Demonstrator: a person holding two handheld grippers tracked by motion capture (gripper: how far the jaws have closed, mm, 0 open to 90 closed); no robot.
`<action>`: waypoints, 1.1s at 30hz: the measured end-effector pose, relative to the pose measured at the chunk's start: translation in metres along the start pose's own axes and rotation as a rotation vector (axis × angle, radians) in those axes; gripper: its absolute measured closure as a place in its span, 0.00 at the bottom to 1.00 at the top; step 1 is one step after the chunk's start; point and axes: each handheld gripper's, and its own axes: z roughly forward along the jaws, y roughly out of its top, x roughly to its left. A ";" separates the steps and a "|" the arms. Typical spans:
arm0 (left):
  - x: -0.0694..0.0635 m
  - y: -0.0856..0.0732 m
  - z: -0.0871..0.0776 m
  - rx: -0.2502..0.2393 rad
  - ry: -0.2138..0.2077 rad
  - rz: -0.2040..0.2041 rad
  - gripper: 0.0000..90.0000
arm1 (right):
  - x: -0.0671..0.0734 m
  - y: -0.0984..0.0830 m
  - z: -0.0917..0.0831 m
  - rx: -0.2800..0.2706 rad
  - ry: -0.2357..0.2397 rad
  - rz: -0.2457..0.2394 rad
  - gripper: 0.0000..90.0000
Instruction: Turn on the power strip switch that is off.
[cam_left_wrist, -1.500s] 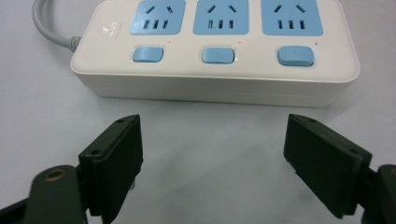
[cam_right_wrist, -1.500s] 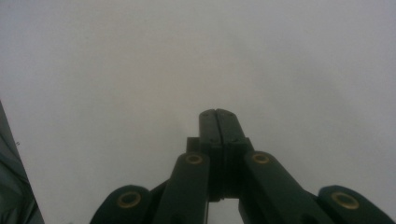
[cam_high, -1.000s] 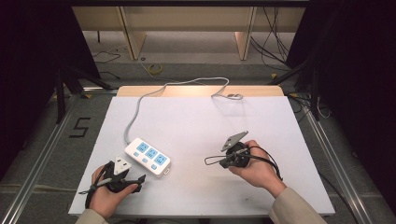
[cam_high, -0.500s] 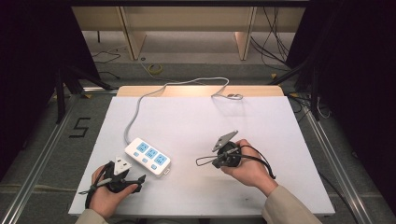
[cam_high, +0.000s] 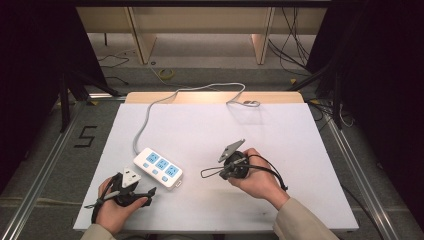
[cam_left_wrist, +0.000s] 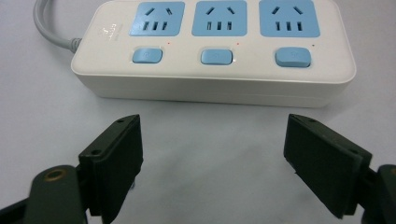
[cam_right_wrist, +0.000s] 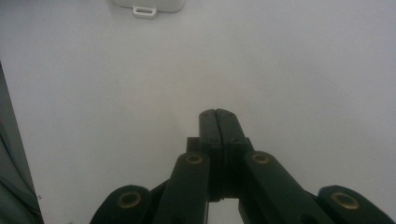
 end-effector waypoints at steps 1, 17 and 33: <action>0.000 0.000 0.000 0.000 -0.001 0.002 0.22 | 0.000 0.001 0.001 0.001 0.004 -0.002 1.00; 0.000 0.000 0.000 0.000 0.001 0.002 0.22 | 0.004 0.012 0.008 0.016 0.009 -0.016 1.00; 0.000 0.000 0.000 -0.001 -0.001 0.001 0.22 | 0.011 0.029 0.018 0.035 0.017 -0.046 1.00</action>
